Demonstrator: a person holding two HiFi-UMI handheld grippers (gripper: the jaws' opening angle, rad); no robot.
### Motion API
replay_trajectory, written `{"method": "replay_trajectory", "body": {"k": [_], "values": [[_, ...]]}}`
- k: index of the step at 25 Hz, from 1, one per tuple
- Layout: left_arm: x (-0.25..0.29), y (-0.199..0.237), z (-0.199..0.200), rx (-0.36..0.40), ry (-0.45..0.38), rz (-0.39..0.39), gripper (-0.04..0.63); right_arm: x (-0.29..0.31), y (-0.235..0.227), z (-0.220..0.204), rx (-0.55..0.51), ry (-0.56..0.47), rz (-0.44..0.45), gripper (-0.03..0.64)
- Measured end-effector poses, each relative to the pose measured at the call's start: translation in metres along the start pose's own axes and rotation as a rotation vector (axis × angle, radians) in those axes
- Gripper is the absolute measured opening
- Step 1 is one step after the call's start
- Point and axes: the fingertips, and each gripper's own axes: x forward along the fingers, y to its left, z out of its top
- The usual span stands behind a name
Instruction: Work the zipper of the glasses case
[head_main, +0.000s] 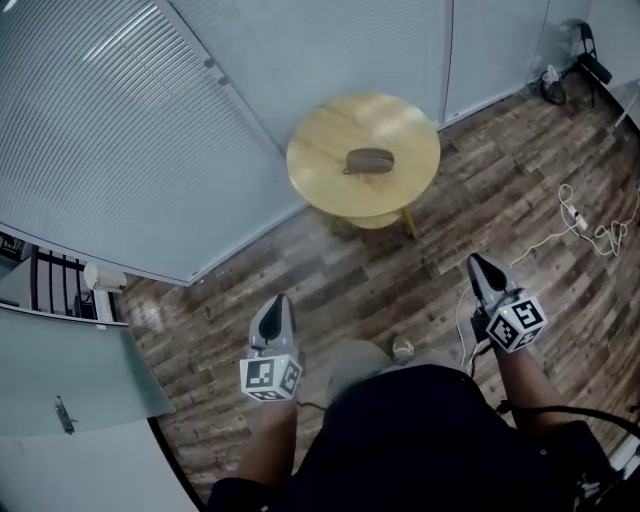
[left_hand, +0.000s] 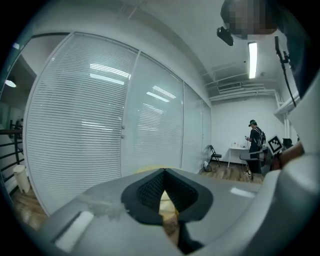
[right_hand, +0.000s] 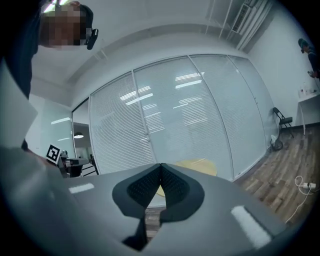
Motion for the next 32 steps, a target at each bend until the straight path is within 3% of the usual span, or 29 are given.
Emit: {"method": "replay_trajectory", "body": {"k": [5,13,23,27,30,32], "values": [[0.061,0.015,0.005,-0.008,0.022,-0.031,0.002,0.042,-0.031,-0.002,0.039,0.038,-0.026,0.006],[0.199,0.053,0.02,-0.025,-0.007,-0.138,0.002,0.126,-0.079,0.016,0.002,0.061,-0.11,0.006],[0.365,0.128,0.06,-0.013,0.014,-0.258,0.002,0.294,-0.1,0.043,-0.037,0.093,-0.13,0.006],[0.417,0.156,0.07,-0.047,0.024,-0.291,0.002,0.347,-0.089,0.053,-0.036,0.092,-0.063,0.006],[0.459,0.142,0.067,-0.036,0.039,-0.347,0.002,0.371,-0.088,0.055,-0.096,0.114,0.007,0.006],[0.484,0.13,0.064,-0.079,0.057,-0.361,0.002,0.386,-0.091,0.049,-0.099,0.166,0.082,0.032]]}}
